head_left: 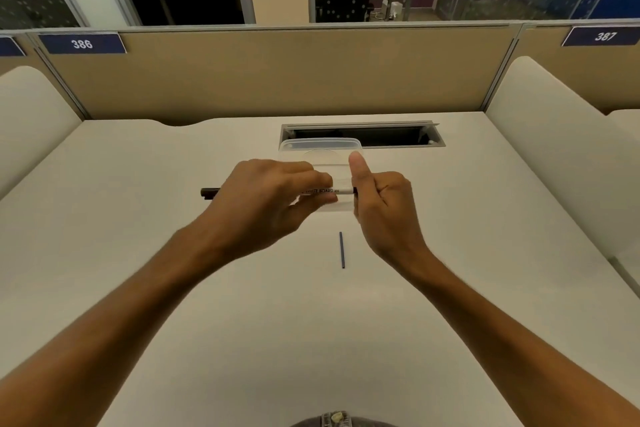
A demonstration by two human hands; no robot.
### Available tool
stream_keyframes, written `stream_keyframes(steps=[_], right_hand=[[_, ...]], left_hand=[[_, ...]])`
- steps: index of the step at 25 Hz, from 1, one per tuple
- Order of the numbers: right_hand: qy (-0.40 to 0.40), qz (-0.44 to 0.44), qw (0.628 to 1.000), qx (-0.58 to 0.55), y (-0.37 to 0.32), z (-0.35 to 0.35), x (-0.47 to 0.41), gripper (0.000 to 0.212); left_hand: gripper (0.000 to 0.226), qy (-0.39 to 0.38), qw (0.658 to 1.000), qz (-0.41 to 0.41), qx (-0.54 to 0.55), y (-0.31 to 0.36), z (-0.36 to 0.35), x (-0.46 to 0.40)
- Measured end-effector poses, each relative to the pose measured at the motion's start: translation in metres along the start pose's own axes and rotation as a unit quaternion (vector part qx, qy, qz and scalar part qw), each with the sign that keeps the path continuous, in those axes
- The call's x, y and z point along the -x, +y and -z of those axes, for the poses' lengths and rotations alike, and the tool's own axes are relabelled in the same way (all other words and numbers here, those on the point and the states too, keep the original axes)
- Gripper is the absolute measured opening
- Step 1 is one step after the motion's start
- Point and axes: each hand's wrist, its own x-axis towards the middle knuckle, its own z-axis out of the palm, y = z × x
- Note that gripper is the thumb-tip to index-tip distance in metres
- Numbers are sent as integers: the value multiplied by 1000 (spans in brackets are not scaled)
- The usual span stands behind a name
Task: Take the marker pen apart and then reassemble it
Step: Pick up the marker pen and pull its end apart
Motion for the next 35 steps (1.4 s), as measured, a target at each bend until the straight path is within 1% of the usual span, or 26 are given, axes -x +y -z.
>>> stream_keyframes(steps=[2, 4, 6, 8, 10, 11, 12, 13, 14, 15, 16, 17, 18, 19, 21, 22, 23, 24, 25, 26, 27, 28, 29, 31, 33, 35], right_hand=[[-29, -122, 991, -35, 3, -3, -2, 53], [-38, -178, 982, -41, 4, -3, -4, 51], [-32, -172, 984, -37, 4, -3, -5, 50], [-19, -124, 991, -49, 3, -4, -3, 51], [-2, -52, 997, -55, -1, -3, -1, 53], [5, 6, 999, -50, -4, -2, 0, 55], [6, 89, 996, -27, -8, 1, 0, 56], [2, 193, 981, 16, -11, 5, -1, 57], [-1, 304, 951, 64, -13, 8, -3, 58], [1, 400, 911, 99, -13, 11, -5, 60], [7, 464, 877, 121, -12, 13, -8, 61], [16, 496, 858, 136, -10, 15, -11, 62], [23, 499, 854, 146, -9, 16, -14, 62], [23, 474, 866, 155, -8, 16, -14, 62], [8, 358, 923, 141, -6, 14, -10, 60], [-7, 273, 956, 105, -6, 11, -8, 58], [-25, 182, 981, 54, -5, 10, -7, 56], [-43, 91, 995, 5, -4, 8, -7, 55], [-64, 4, 997, -33, -3, 6, -8, 54], [-86, -74, 992, -52, -2, 5, -9, 53], [-105, -136, 983, -59, -1, 4, -10, 52], [-117, -180, 975, -63, 0, 3, -10, 52], [-120, -202, 970, -66, 1, 3, -10, 52], [-106, -196, 973, -69, 1, 3, -9, 52], [-79, -140, 984, -75, 0, 2, -7, 52], [-52, -61, 994, -76, -2, 3, -8, 54]], left_hand=[[12, -2, 995, -43, -95, 1, -4, 2], [13, 0, 989, -70, -130, 2, -7, 4], [14, 7, 988, -84, -128, 0, -7, 2], [16, 1, 994, -71, -81, -1, -3, 0], [21, -7, 999, -31, 9, -1, 2, -3], [22, -24, 996, 4, 82, -2, 5, -4], [23, -53, 981, 45, 183, -3, 7, -6], [24, -97, 944, 88, 302, -5, 11, -7], [24, -148, 894, 124, 404, -9, 14, -8], [23, -196, 849, 144, 470, -13, 17, -8], [23, -230, 821, 150, 500, -15, 18, -7], [23, -243, 814, 151, 505, -15, 18, -6], [24, -235, 822, 156, 495, -14, 16, -6], [25, -209, 838, 168, 475, -12, 14, -5], [24, -133, 886, 182, 405, -6, 11, -4], [22, -89, 920, 167, 344, -2, 9, -3], [19, -48, 958, 127, 251, 0, 8, -2], [16, -19, 988, 70, 133, 1, 7, -1], [14, -9, 1000, 13, 20, 2, 6, 0], [13, -12, 997, -28, -65, 3, 6, 0], [12, -22, 992, -51, -115, 3, 5, 0], [13, -25, 987, -64, -142, 3, 4, 1], [14, -24, 985, -72, -154, 1, 2, 1], [16, -27, 986, -70, -149, 1, 1, 0], [16, -32, 993, -53, -106, 3, 1, -1], [22, -18, 1000, 0, 8, 3, 4, -5]])
